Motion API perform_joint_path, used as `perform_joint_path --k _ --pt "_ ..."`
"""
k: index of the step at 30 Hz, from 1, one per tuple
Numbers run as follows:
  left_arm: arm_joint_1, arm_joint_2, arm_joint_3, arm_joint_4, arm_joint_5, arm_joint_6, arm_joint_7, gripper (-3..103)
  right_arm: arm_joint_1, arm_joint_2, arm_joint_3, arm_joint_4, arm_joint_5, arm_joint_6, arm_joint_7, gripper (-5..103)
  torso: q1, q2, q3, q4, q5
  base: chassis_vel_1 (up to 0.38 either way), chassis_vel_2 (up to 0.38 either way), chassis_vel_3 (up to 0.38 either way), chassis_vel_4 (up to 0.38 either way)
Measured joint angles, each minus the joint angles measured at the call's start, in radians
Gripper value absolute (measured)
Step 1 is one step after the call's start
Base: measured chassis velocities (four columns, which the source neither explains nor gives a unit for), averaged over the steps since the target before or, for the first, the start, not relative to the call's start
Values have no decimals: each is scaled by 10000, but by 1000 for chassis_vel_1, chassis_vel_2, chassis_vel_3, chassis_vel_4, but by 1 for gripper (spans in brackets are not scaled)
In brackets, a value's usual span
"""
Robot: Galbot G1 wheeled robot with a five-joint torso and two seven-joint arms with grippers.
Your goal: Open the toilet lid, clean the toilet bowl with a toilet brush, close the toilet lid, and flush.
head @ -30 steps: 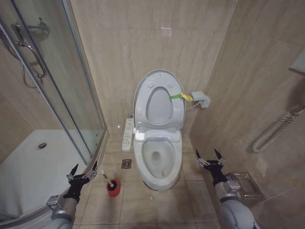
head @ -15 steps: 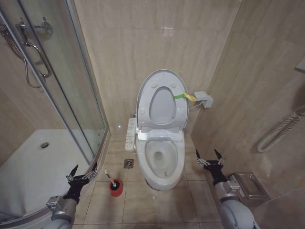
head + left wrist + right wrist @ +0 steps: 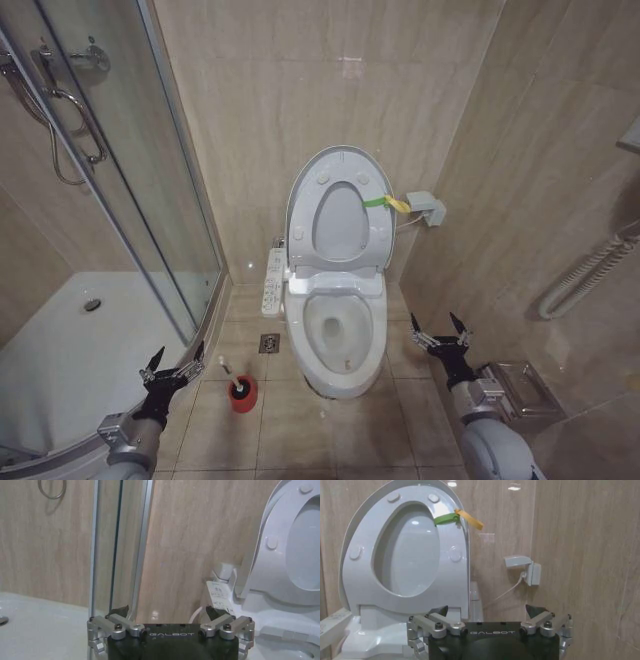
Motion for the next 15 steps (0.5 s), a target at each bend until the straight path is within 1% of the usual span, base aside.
perform_joint_path --k 4,9,12,15 --pt "0 -1 2 -10 5 -1 6 100 0 0 0 1 0 0 0 100 -2 1 -1 0 1 -75 53 68 -41" --pt "-40 9 19 -12 6 0 6 100 2 0 0 1 0 0 0 100 5 -1 2 -2 -1 -137 117 129 -124" --pt "-53 5 37 -12 16 2 6 100 8 0 1 1 0 0 0 100 12 -3 4 4 1 -98 115 97 -78" --pt "-52 -7 55 -12 46 2 6 100 6 0 0 1 0 0 0 100 8 -3 3 1 0 -15 60 19 -7"
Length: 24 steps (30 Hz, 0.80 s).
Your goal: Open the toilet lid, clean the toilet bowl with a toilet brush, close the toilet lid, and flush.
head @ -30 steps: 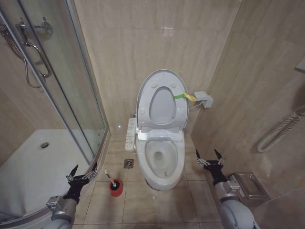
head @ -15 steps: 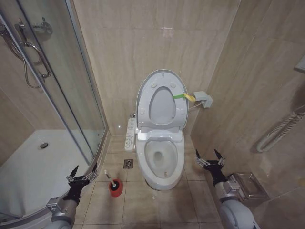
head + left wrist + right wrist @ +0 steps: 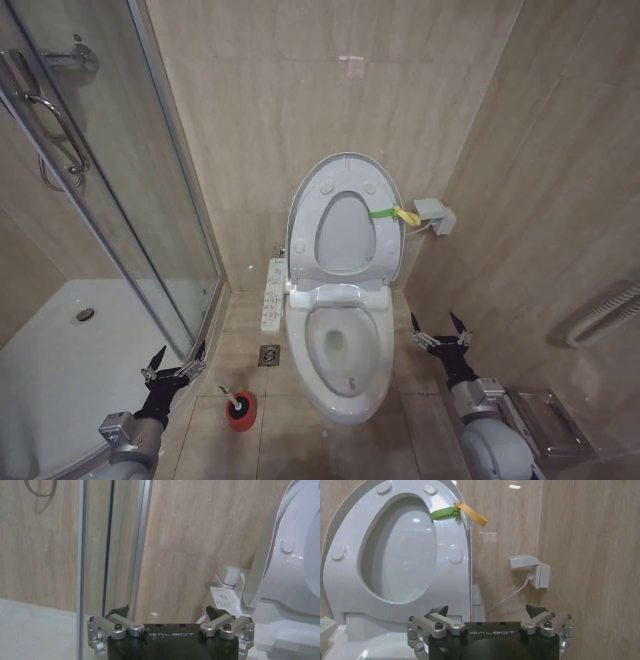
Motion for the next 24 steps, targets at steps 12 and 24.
perform_joint_path --k 12,24 --pt "89 7 -23 -79 16 0 29 100 -6 0 1 0 0 0 0 100 -9 3 -3 -3 0 0 0 0 0" --pt "172 -35 -37 -87 103 -85 150 100 -5 0 0 0 0 0 0 100 -7 3 -3 -2 1 27 45 -15 -28"
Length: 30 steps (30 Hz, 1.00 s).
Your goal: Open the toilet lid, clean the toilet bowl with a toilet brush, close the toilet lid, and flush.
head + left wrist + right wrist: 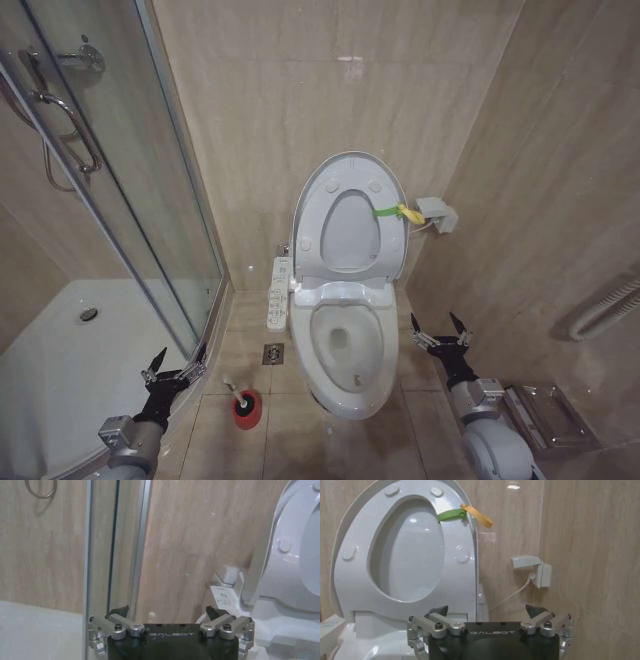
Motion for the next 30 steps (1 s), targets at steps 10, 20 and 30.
perform_joint_path --k 10,20,30 --pt "4 -72 19 136 151 -121 -37 100 0 0 0 0 0 0 0 100 1 -1 1 2 -1 -52 47 50 -45" --pt "-334 -273 438 1026 -161 -70 -189 100 0 0 0 0 0 0 0 100 -1 -2 0 1 -1 -28 33 34 -25" --pt "-545 -844 1354 1907 641 -189 -315 100 0 0 0 0 0 0 0 100 0 -1 0 1 0 0 0 0 0"
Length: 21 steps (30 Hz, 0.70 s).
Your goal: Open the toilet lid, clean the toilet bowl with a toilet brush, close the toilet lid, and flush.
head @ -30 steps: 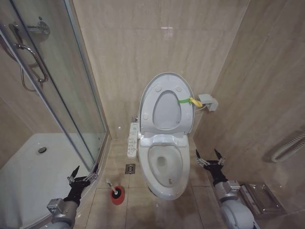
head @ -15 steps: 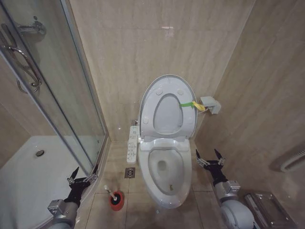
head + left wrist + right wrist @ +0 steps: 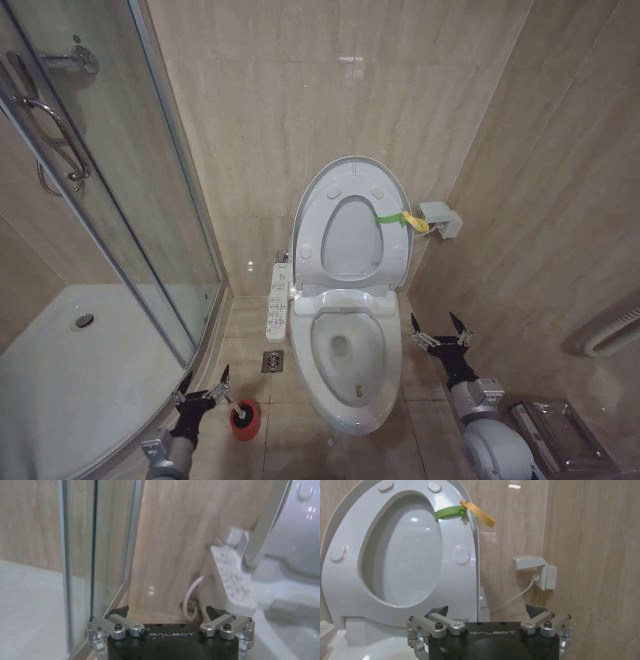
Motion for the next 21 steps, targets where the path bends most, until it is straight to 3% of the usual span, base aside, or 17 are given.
perform_joint_path --k 7,21 --pt "-46 72 297 736 175 -145 -105 100 0 -1 0 0 0 0 0 100 1 0 0 1 0 0 0 0 0" --pt "-944 133 907 2848 106 -1262 301 98 0 0 0 0 0 0 0 100 1 0 0 1 0 0 0 0 0"
